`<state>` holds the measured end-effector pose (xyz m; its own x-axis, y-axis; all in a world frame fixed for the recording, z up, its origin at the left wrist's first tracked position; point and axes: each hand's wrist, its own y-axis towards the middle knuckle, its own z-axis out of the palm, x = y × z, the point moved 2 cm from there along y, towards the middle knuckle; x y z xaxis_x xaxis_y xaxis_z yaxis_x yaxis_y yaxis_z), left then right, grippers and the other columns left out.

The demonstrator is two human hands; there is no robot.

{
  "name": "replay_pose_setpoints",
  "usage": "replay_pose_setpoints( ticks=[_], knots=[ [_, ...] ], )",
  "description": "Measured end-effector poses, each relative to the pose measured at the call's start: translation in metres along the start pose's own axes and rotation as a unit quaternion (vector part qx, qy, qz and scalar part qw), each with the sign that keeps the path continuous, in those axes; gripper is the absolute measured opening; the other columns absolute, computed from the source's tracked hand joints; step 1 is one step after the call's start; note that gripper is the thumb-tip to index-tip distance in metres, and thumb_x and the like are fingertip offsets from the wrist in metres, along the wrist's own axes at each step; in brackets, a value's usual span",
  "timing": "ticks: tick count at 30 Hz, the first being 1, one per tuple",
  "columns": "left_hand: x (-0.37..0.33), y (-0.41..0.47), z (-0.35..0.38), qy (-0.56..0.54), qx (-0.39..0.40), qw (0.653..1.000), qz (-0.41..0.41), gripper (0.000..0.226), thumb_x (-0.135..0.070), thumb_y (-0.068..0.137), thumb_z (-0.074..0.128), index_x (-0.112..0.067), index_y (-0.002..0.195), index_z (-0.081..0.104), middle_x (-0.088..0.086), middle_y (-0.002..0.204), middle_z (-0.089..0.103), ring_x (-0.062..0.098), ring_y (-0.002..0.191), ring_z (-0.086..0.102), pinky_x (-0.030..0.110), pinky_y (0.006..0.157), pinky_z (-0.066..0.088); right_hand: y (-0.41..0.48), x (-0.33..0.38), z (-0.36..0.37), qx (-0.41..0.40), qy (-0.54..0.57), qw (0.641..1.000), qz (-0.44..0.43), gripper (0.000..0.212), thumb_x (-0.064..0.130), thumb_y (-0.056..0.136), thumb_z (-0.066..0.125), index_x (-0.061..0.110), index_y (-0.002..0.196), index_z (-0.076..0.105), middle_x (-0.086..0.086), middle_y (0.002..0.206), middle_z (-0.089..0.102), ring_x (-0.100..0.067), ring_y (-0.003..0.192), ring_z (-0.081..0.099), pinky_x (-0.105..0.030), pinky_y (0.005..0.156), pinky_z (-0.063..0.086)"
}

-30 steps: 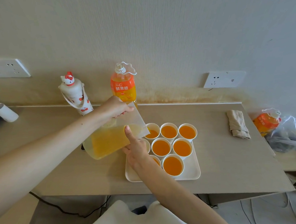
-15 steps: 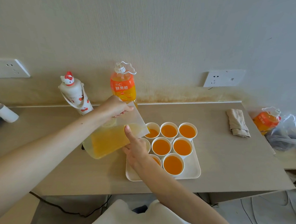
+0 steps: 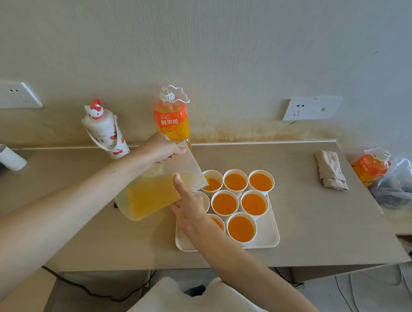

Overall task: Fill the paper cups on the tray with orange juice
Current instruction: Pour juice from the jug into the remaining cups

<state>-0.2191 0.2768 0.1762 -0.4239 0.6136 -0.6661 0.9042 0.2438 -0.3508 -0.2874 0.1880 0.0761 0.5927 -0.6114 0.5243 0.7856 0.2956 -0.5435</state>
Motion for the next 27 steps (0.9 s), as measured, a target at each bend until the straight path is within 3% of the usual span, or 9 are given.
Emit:
replay_pose_setpoints(
  ticks=[14,18,22,27],
  knots=[
    [-0.0021,-0.0025,-0.001,0.007,-0.002,1.0,0.011,0.036,-0.026,0.089,0.067,-0.014,0.062,0.045,-0.001,0.056,0.042,0.011,0.049,0.037,0.022,0.049,0.03,-0.0019,0.0023,0.0005,0.008,-0.013,1.0,0.002,0.043,0.025,0.086,0.072,0.006,0.123,0.058,-0.013,0.12,0.068,-0.026,0.108,0.066,-0.033,0.085,0.056],
    [-0.0023,-0.0034,-0.0019,0.007,-0.002,1.0,0.012,0.036,-0.026,0.089,0.066,-0.015,0.063,0.045,-0.002,0.056,0.041,0.011,0.049,0.036,0.022,0.049,0.029,-0.0028,0.0023,0.0002,0.016,-0.016,1.0,0.001,0.034,0.025,0.086,0.072,0.011,0.115,0.06,-0.011,0.115,0.069,-0.021,0.097,0.067,-0.031,0.083,0.055],
    [-0.0015,-0.0034,-0.0023,0.008,-0.002,1.0,0.012,0.036,-0.027,0.089,0.067,-0.015,0.063,0.045,-0.002,0.056,0.042,0.011,0.049,0.037,0.022,0.049,0.029,-0.0024,0.0022,0.0001,0.022,-0.025,0.999,0.001,0.025,0.026,0.085,0.072,0.015,0.105,0.061,-0.01,0.116,0.069,-0.022,0.1,0.066,-0.037,0.091,0.053],
    [-0.0012,-0.0039,-0.0016,0.01,-0.002,1.0,0.01,0.036,-0.028,0.089,0.066,-0.014,0.064,0.045,-0.001,0.056,0.042,0.011,0.049,0.037,0.021,0.049,0.03,-0.0029,0.0013,0.0002,0.022,-0.016,1.0,0.002,0.032,0.025,0.085,0.072,0.012,0.112,0.06,-0.012,0.119,0.068,-0.022,0.101,0.066,-0.033,0.086,0.055]
  ],
)
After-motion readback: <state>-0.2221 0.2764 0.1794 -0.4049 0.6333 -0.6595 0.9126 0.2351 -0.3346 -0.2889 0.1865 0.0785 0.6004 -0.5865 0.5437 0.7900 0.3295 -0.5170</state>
